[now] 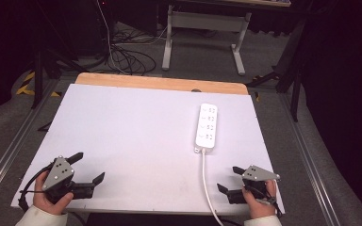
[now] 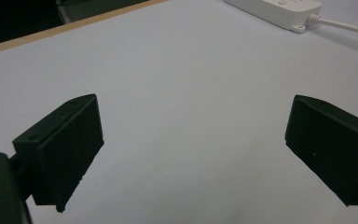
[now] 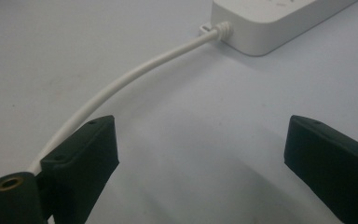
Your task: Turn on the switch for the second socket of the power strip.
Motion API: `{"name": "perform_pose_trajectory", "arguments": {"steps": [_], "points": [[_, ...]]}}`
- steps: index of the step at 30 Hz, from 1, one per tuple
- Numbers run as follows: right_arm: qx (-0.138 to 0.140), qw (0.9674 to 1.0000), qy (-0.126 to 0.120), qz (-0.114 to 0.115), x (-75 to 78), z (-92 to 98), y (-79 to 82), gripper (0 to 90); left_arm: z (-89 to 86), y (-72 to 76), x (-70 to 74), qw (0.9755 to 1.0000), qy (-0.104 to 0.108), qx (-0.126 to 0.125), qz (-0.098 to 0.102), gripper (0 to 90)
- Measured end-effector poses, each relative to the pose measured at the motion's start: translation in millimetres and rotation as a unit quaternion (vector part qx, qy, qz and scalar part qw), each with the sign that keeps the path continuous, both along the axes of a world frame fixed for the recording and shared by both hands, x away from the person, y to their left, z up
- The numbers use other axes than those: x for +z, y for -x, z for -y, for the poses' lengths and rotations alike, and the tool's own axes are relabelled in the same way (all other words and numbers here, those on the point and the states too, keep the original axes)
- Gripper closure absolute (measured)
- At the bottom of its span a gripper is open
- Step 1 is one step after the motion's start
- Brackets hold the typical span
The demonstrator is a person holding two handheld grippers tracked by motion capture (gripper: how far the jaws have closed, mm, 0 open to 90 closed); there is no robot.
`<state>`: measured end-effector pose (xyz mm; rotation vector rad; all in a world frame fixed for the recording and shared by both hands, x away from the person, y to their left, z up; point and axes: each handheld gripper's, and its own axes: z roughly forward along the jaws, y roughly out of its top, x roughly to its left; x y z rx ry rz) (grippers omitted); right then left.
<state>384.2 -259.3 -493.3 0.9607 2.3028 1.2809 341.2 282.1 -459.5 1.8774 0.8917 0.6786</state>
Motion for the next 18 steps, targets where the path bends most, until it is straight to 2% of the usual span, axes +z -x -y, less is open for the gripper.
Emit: {"name": "perform_pose_trajectory", "arguments": {"steps": [4,8,12,16,18], "points": [[-0.004,0.9998,-0.005,0.017,3.9,1.5,1.9,9.8,-0.6,0.2,-0.2,1.0,0.002,-0.006,0.0,5.3],[0.01,0.9995,-0.005,0.028,6.9,1.4,3.6,8.8,-0.2,1.3,-0.1,0.9999,0.014,-0.001,-0.007,5.1],[0.021,0.9993,-0.006,0.032,7.3,1.9,4.0,7.8,-0.5,-0.1,-0.3,0.9999,0.011,0.005,-0.007,5.1],[0.017,0.9992,-0.002,0.035,7.4,3.3,4.7,7.8,-0.6,0.1,-0.2,0.9999,0.004,0.007,-0.006,5.1],[0.018,0.9994,-0.009,0.029,7.0,3.5,4.2,7.8,-0.7,0.6,-0.1,1.0,0.005,0.008,-0.004,5.0]]}}
